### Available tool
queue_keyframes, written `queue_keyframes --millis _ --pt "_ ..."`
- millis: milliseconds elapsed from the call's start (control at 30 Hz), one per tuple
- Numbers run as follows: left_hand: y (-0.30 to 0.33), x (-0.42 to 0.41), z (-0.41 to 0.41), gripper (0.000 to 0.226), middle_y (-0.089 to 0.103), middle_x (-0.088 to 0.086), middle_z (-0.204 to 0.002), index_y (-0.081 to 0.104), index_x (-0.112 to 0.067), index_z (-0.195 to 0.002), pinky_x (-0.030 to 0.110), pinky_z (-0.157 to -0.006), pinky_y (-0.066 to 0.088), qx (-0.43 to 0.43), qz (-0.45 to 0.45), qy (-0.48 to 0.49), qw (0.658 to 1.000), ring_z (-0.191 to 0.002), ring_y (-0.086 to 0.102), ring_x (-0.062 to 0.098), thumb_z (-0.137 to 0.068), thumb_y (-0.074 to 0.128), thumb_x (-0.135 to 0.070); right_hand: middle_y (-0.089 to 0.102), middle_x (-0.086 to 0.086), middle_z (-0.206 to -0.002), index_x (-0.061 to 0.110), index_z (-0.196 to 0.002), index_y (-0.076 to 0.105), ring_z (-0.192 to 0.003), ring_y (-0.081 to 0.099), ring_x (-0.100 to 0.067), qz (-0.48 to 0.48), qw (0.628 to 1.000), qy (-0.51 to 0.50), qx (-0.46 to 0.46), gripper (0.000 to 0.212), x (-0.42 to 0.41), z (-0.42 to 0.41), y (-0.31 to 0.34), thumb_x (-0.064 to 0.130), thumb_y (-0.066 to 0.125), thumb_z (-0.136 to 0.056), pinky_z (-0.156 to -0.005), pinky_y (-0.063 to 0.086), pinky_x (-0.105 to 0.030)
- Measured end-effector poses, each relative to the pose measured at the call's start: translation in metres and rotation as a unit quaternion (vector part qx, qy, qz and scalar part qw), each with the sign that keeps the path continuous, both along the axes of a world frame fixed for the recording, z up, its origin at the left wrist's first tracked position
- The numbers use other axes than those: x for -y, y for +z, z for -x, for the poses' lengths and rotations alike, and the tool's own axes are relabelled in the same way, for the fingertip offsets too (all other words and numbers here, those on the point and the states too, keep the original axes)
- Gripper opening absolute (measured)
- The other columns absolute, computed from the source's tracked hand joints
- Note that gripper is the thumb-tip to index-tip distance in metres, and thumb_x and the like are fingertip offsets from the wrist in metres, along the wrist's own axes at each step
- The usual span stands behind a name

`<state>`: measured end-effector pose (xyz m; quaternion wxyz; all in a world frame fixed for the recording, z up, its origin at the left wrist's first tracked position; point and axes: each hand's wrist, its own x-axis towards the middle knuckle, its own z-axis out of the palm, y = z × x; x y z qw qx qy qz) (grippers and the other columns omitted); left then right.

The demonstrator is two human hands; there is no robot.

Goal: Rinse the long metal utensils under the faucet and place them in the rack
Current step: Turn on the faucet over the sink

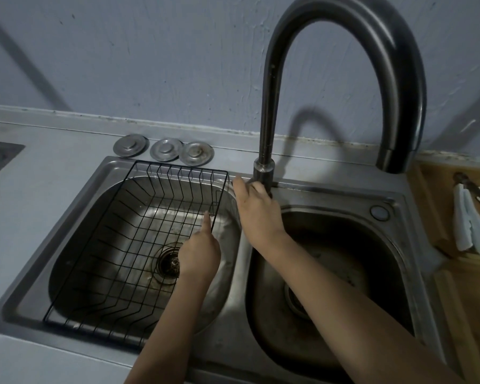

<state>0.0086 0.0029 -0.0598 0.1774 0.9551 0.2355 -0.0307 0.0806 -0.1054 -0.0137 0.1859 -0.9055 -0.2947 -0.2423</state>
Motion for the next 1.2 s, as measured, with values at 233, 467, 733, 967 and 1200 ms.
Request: queue_keyframes --millis 233,467,733,967,1200 --pt "0.001 0.001 0.001 0.063 0.050 0.000 -0.066 0.012 -0.019 -0.150 0.032 -0.058 0.041 0.005 0.006 -0.002 1.000 -0.064 0.053 0.023 -0.093 0.036 -0.016 0.066 -0.008 -0.067 0.009 -0.105 0.041 -0.073 0.063 -0.025 0.015 1.000 -0.010 -0.003 0.050 0.000 0.000 -0.001 -0.001 0.072 -0.066 -0.035 0.045 -0.028" --pt "0.002 0.001 0.002 0.064 0.066 0.009 -0.092 0.010 -0.019 -0.150 0.037 -0.066 0.050 0.007 0.003 -0.011 1.000 -0.081 0.064 0.028 -0.093 0.039 -0.022 0.067 -0.011 -0.070 0.009 -0.107 0.039 -0.076 0.063 -0.028 0.013 0.999 -0.001 -0.036 0.055 0.001 0.003 0.003 -0.005 0.071 -0.065 -0.036 0.046 -0.029" --pt "0.001 0.004 0.009 0.071 0.040 0.013 -0.142 0.011 -0.014 -0.149 0.038 -0.077 0.050 0.008 -0.003 -0.037 0.999 -0.116 0.054 0.029 -0.090 0.047 -0.025 0.065 -0.013 -0.069 0.006 -0.106 0.045 -0.076 0.063 -0.031 0.015 0.997 -0.001 -0.075 0.051 0.003 0.009 0.013 -0.008 0.071 -0.064 -0.038 0.044 -0.028" --pt "0.017 0.018 0.016 0.061 0.038 0.022 -0.144 0.039 -0.006 -0.137 0.050 -0.107 0.034 0.095 -0.079 -0.108 0.986 -0.135 0.032 0.038 -0.081 0.060 -0.022 0.053 -0.020 -0.123 0.009 -0.136 0.027 -0.106 0.057 -0.031 -0.019 0.964 0.013 -0.264 0.061 0.011 0.029 0.028 -0.003 0.055 -0.083 -0.073 0.047 -0.034" --pt "0.057 0.062 0.042 0.024 0.063 0.002 -0.104 0.061 -0.025 -0.104 0.033 -0.072 0.051 0.070 -0.026 -0.228 0.971 -0.092 0.063 0.023 -0.087 0.052 -0.040 0.070 -0.009 -0.103 0.015 -0.111 0.064 -0.093 0.065 -0.018 -0.015 0.917 0.072 -0.391 0.031 0.125 0.098 0.061 0.007 0.055 -0.082 -0.081 0.049 -0.024"
